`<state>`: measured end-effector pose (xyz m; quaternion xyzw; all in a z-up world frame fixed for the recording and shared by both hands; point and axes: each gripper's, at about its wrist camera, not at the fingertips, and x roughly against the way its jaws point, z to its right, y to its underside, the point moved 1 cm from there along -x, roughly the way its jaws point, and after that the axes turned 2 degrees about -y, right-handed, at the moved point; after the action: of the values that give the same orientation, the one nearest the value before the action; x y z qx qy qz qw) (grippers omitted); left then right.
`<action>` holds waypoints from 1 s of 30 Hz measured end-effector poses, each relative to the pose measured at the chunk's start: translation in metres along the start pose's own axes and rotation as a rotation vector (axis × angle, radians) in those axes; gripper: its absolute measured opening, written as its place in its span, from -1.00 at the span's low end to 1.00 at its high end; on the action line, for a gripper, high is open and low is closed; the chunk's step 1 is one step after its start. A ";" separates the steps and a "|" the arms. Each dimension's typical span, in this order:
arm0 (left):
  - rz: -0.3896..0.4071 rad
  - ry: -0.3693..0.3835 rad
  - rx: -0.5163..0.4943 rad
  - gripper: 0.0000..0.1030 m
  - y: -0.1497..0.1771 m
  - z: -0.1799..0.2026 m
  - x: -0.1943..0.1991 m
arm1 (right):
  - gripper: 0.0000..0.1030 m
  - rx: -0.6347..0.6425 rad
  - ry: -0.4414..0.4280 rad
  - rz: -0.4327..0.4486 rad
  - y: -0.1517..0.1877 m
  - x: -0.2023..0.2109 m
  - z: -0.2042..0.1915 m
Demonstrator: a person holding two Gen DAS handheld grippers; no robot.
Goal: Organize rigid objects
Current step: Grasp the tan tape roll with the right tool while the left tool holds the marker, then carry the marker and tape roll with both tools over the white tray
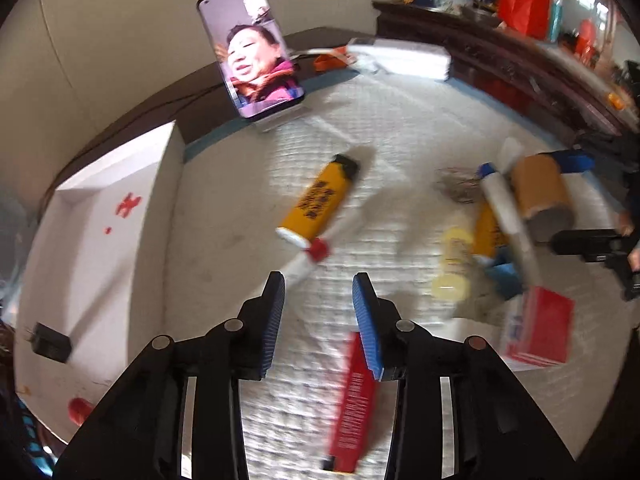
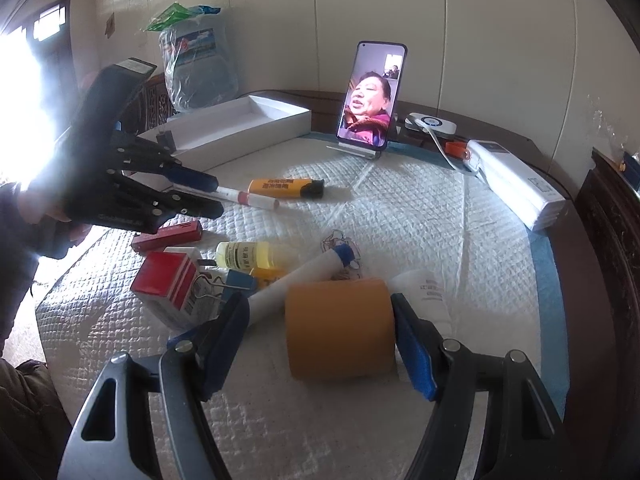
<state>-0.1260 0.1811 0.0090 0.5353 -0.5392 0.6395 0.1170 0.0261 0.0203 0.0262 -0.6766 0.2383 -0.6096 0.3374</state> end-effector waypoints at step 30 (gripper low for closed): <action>0.154 -0.056 0.130 -0.79 0.018 -0.018 0.037 | -0.08 -0.069 -0.028 0.081 -0.006 0.020 0.006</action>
<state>-0.1643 0.1723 0.0317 0.5165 -0.5392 0.6650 0.0171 0.0341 0.0103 0.0436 -0.6860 0.2817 -0.5774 0.3416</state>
